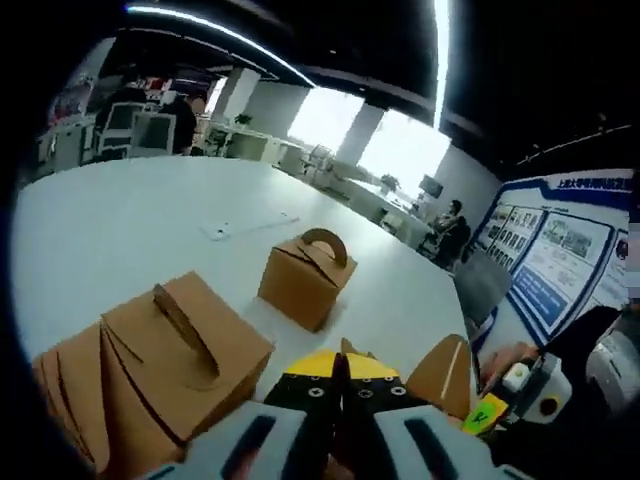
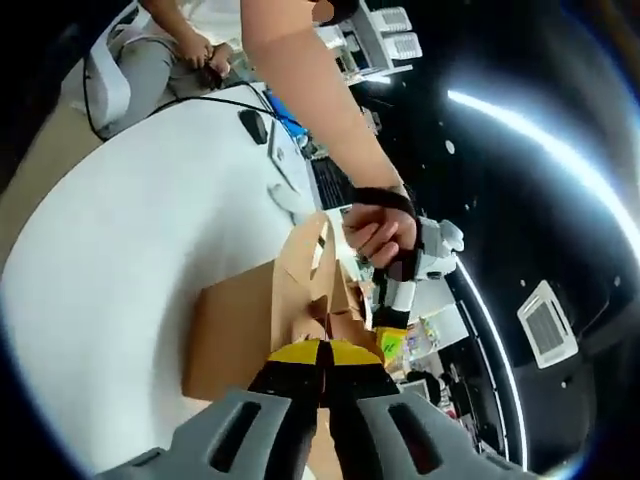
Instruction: Pick up one paper box from the group, open the paper box, and remove the item inside
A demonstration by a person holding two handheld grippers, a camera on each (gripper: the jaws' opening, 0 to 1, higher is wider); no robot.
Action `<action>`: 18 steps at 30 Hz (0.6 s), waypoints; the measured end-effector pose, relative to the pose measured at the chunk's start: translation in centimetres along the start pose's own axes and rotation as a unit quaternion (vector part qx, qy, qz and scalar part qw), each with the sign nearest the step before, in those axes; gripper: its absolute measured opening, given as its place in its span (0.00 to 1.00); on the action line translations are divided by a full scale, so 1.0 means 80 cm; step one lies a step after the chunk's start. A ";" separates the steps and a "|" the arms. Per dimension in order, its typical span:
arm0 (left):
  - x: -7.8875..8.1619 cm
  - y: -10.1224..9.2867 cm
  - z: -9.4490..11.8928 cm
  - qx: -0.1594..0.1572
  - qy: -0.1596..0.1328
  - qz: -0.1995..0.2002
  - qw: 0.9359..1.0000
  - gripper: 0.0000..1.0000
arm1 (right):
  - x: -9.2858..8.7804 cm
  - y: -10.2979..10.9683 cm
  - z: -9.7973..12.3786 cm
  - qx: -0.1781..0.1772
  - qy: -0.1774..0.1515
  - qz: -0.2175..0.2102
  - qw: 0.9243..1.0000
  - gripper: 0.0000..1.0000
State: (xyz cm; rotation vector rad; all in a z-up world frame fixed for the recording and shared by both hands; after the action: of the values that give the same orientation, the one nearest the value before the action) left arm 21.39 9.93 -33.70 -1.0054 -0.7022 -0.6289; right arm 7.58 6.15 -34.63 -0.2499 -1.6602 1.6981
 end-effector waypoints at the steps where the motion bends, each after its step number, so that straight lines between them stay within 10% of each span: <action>1: -0.002 0.003 0.000 -0.005 -0.002 0.012 1.000 0.04 | 0.000 0.000 0.000 0.001 -0.001 -0.002 1.000 0.02; 18: -0.038 0.032 -0.011 -0.028 -0.022 -0.012 0.999 0.04 | -0.002 0.000 0.000 -0.001 -0.007 -0.014 1.000 0.02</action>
State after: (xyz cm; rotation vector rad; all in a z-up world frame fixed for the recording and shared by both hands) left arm 21.65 10.58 -37.70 -1.0673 -0.7402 -0.6522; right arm 7.70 6.05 -34.65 -0.2151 -1.6688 1.6821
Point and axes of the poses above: the point that each gripper's makers call its tool centre point, and the gripper's own axes: z roughly backward along the fingers, y roughly to its left, x roughly out of its top, the point moved 2 cm from there along z, roughly backward along the fingers, and after that the axes turned 4 degrees about -x, right-handed, at the moved point
